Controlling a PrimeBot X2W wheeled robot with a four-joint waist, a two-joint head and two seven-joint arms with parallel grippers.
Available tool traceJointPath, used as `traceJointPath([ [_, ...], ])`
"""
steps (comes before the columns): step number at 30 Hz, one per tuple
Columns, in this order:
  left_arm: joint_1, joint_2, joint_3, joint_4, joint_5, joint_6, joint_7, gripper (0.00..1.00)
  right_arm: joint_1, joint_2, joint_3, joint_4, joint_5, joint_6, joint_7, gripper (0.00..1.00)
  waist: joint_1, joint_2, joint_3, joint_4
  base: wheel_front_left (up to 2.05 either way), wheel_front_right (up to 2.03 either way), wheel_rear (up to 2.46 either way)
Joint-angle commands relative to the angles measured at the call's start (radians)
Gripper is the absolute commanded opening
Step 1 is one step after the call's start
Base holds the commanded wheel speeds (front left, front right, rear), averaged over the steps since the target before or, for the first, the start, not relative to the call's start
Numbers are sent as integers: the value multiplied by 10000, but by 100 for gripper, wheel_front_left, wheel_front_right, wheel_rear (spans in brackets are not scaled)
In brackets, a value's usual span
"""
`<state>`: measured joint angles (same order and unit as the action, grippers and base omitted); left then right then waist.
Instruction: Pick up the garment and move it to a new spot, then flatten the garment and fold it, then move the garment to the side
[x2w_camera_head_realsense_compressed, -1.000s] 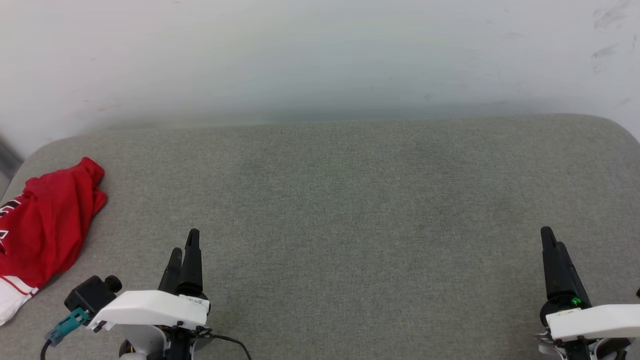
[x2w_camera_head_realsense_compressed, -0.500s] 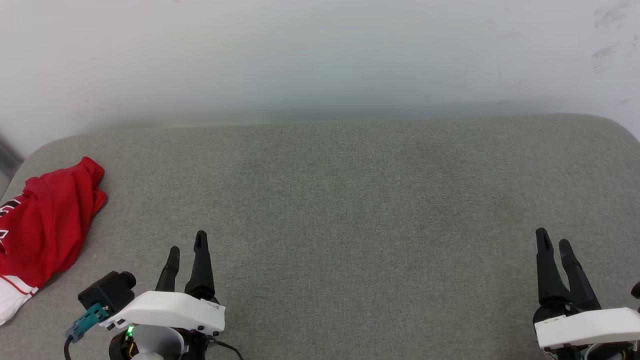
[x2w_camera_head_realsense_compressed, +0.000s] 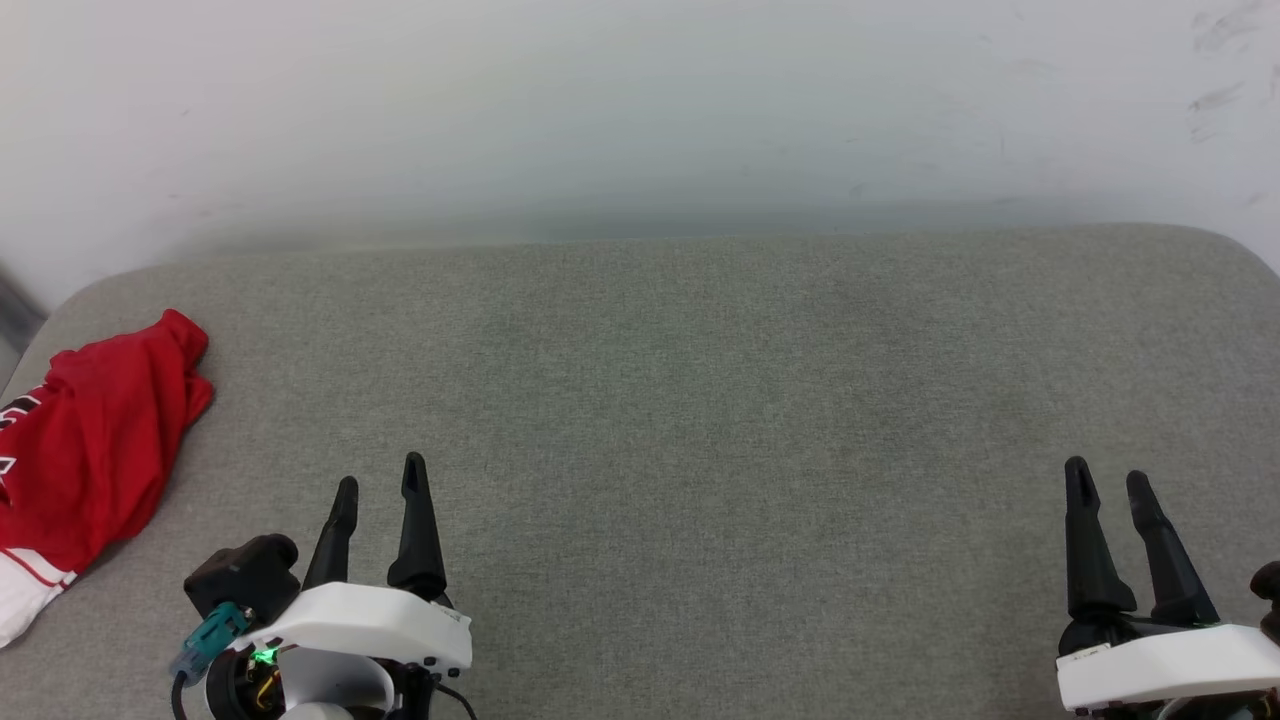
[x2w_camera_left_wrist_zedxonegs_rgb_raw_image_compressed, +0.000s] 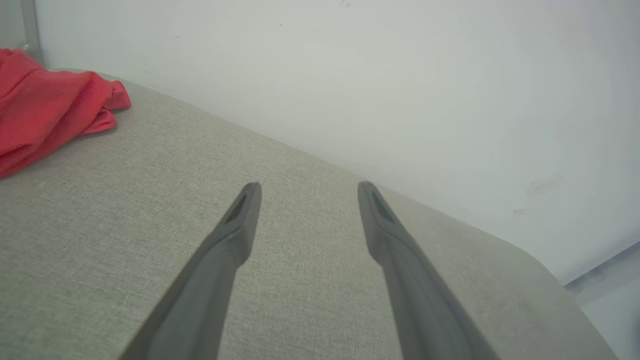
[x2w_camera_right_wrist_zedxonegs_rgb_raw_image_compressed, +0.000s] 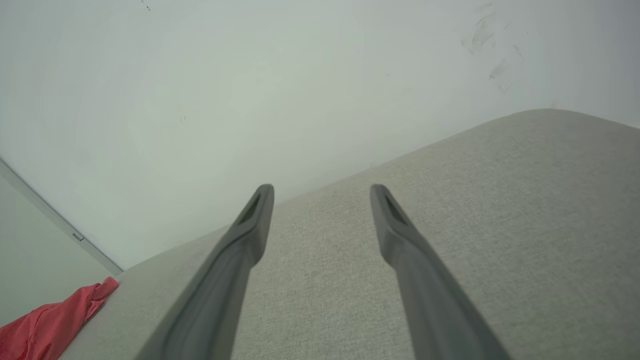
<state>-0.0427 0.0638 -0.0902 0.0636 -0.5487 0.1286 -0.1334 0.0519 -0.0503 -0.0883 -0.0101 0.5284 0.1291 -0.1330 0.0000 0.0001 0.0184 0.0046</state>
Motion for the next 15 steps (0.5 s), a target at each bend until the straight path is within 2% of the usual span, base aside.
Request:
traceJointPath([
  [1,35,93,-77,-171,322,59,-104,100,73,-3,17,-207,-330,21,-107,100,0,-1,8,3,0,0,0],
  [15,110,112,-397,-409,1721,210,-461,100,281,-2,55,-580,-1817,23,-461,100,0,-1,80,33,0,0,0],
])
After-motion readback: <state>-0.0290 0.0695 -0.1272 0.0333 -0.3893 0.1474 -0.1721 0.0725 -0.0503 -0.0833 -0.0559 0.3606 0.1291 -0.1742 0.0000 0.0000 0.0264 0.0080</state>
